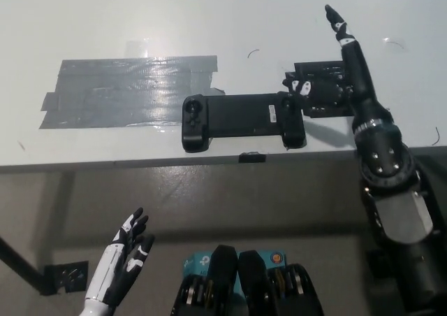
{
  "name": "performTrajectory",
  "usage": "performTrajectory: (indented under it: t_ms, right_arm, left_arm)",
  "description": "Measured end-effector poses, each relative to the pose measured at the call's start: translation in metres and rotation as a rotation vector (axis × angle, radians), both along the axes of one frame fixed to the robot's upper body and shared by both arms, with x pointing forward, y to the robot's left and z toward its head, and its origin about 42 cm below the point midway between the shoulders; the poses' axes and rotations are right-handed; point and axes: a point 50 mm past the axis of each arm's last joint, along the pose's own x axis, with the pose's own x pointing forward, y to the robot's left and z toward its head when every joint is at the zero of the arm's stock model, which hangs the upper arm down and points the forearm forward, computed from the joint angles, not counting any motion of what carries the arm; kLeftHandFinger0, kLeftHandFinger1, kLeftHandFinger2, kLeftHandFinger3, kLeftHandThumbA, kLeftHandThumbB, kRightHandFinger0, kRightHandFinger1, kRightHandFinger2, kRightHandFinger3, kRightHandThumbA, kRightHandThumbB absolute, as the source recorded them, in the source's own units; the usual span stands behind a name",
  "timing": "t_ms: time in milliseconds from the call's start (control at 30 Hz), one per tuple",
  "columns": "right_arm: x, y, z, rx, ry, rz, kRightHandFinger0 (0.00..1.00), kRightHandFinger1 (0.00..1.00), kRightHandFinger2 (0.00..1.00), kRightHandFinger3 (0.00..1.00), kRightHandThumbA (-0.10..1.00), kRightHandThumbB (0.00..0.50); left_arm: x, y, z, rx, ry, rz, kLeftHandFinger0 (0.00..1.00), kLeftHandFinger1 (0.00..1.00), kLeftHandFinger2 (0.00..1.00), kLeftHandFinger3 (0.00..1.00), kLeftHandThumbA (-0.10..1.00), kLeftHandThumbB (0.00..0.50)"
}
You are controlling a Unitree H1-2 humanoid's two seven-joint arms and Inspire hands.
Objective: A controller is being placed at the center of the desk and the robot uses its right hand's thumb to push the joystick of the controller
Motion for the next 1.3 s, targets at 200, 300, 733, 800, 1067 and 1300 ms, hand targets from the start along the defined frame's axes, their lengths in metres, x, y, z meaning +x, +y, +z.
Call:
performTrajectory:
  t_ms: [200,300,733,800,1067,1300]
  right_arm:
    - [0.009,0.009,-0.012,0.004,0.063,-0.007,1.00,1.00,1.00,1.00,0.99,0.307]
    - [0.010,0.013,-0.024,0.006,0.103,-0.012,1.00,1.00,1.00,1.00,0.98,0.284]
    - [0.010,0.012,-0.074,-0.010,0.256,-0.069,1.00,1.00,1.00,1.00,1.00,0.307]
    - [0.010,0.010,-0.079,-0.010,0.263,-0.076,1.00,1.00,1.00,1.00,1.00,0.308]
    - [0.018,0.010,-0.071,0.015,0.241,-0.088,1.00,1.00,1.00,1.00,1.00,0.229]
    - [0.022,0.009,-0.065,0.053,0.214,-0.097,1.00,1.00,1.00,1.00,1.00,0.112]
  left_arm:
    - [0.003,-0.001,0.002,0.005,-0.009,-0.003,1.00,1.00,1.00,1.00,0.82,0.041]
    - [0.004,-0.001,0.003,0.005,-0.013,-0.004,1.00,1.00,1.00,1.00,0.80,0.024]
    - [0.006,-0.001,0.005,0.011,-0.020,-0.006,1.00,1.00,1.00,1.00,0.72,0.018]
    - [0.006,-0.001,0.006,0.012,-0.021,-0.006,1.00,1.00,1.00,1.00,0.72,0.022]
    - [0.007,-0.001,0.007,0.012,-0.026,-0.006,1.00,1.00,1.00,1.00,0.71,0.021]
    - [0.009,-0.002,0.010,0.011,-0.038,-0.007,1.00,1.00,1.00,1.00,0.72,0.015]
